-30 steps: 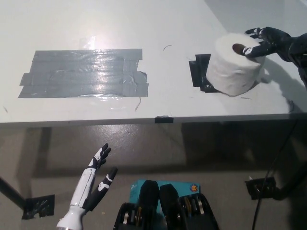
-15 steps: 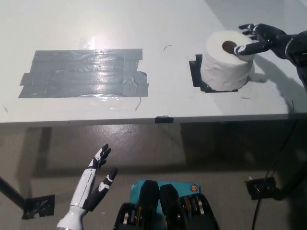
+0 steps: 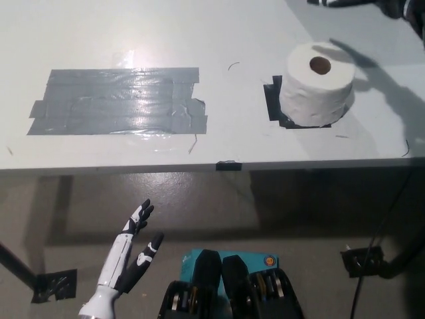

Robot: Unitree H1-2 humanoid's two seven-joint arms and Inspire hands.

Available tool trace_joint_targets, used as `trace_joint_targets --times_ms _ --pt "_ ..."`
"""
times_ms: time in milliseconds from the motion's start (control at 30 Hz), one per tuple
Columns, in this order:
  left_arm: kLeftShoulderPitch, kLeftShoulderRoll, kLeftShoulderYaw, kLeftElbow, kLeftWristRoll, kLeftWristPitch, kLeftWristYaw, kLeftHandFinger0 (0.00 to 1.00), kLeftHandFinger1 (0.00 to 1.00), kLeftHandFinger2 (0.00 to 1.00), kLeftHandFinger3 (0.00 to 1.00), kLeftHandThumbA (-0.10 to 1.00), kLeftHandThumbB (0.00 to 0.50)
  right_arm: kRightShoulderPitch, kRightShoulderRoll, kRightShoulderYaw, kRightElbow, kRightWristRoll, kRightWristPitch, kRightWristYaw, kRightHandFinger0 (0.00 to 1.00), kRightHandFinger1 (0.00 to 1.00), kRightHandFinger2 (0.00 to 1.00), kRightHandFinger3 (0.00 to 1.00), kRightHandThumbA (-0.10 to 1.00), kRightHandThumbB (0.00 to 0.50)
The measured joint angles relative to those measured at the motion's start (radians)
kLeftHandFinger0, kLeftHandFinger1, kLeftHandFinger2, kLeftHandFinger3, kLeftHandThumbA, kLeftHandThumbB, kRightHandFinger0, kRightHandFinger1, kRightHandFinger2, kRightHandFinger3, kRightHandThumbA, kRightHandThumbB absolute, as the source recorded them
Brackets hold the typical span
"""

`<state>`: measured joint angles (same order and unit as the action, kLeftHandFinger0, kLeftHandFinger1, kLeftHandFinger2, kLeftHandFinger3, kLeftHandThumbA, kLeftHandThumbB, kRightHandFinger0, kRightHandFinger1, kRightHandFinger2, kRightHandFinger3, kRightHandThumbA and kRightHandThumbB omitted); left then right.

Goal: A person hands over a roll of toilet paper to the robot , and the robot inserts its right thumb into the hole in the centre to grab the roll, and then places it on the balck area on the desk.

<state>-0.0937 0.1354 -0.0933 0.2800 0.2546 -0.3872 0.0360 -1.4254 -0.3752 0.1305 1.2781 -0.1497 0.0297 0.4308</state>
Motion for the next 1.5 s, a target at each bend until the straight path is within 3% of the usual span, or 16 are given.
trace_joint_targets --times_ms 133,233,267,333,467,533,633,867,900,1067,1267,1500 --pt "-0.014 0.000 0.002 0.000 0.000 0.003 0.000 1.00 1.00 1.00 1.00 0.86 0.181 -0.029 -0.024 -0.041 -0.041 0.017 0.000 0.005 1.00 1.00 1.00 1.00 0.90 0.488" --pt "-0.050 0.001 0.006 0.000 -0.001 0.004 0.000 1.00 1.00 1.00 1.00 0.88 0.173 -0.027 -0.045 -0.092 -0.181 0.039 0.002 0.003 1.00 1.00 1.00 1.00 0.90 0.447" --pt "-0.054 0.001 0.006 0.001 -0.001 0.004 0.000 1.00 1.00 1.00 1.00 0.89 0.172 -0.019 -0.045 -0.100 -0.214 0.043 0.004 0.003 1.00 1.00 1.00 1.00 0.90 0.476" --pt "-0.061 -0.001 0.004 0.003 -0.001 0.004 0.000 1.00 1.00 1.00 1.00 0.90 0.177 0.009 -0.044 -0.113 -0.278 0.049 0.008 0.002 1.00 1.00 1.00 1.00 0.90 0.485" --pt "-0.068 -0.001 0.002 0.006 -0.001 0.007 -0.001 1.00 1.00 1.00 1.00 0.94 0.172 0.143 -0.034 -0.143 -0.444 0.058 0.029 0.000 1.00 1.00 1.00 1.00 0.89 0.413" --pt "-0.068 -0.001 0.001 0.008 -0.001 0.007 -0.001 1.00 1.00 1.00 1.00 0.94 0.171 0.209 -0.023 -0.152 -0.507 0.061 0.035 -0.001 1.00 1.00 1.00 1.00 0.89 0.424" --pt "-0.071 -0.001 0.001 0.011 -0.001 0.008 -0.001 1.00 1.00 1.00 1.00 0.92 0.180 0.327 0.003 -0.162 -0.599 0.066 0.044 -0.003 1.00 1.00 1.00 1.00 0.83 0.355" --pt "-0.087 -0.002 0.000 0.027 -0.001 0.010 0.000 1.00 1.00 1.00 1.00 0.92 0.154 0.590 0.074 -0.167 -0.794 0.081 0.059 -0.006 1.00 1.00 1.00 1.00 0.86 0.356" --pt "-0.094 -0.001 0.000 0.036 -0.001 0.011 0.000 1.00 1.00 1.00 1.00 0.92 0.154 0.650 0.091 -0.167 -0.840 0.087 0.064 -0.008 1.00 1.00 1.00 1.00 0.89 0.338" --pt "-0.121 -0.002 0.000 0.050 -0.001 0.013 0.000 1.00 1.00 1.00 1.00 0.92 0.166 0.810 0.138 -0.171 -1.005 0.099 0.071 -0.018 1.00 1.00 1.00 1.00 1.00 0.369" --pt "-0.151 -0.002 0.000 0.069 -0.001 0.014 -0.001 1.00 1.00 1.00 1.00 0.93 0.170 0.926 0.161 -0.172 -1.174 0.106 0.080 -0.025 1.00 1.00 1.00 1.00 0.97 0.378" --pt "-0.179 -0.002 0.001 0.095 -0.001 0.015 0.000 1.00 1.00 1.00 1.00 0.93 0.170 1.025 0.170 -0.183 -1.381 0.127 0.094 -0.034 1.00 1.00 1.00 1.00 0.90 0.328"
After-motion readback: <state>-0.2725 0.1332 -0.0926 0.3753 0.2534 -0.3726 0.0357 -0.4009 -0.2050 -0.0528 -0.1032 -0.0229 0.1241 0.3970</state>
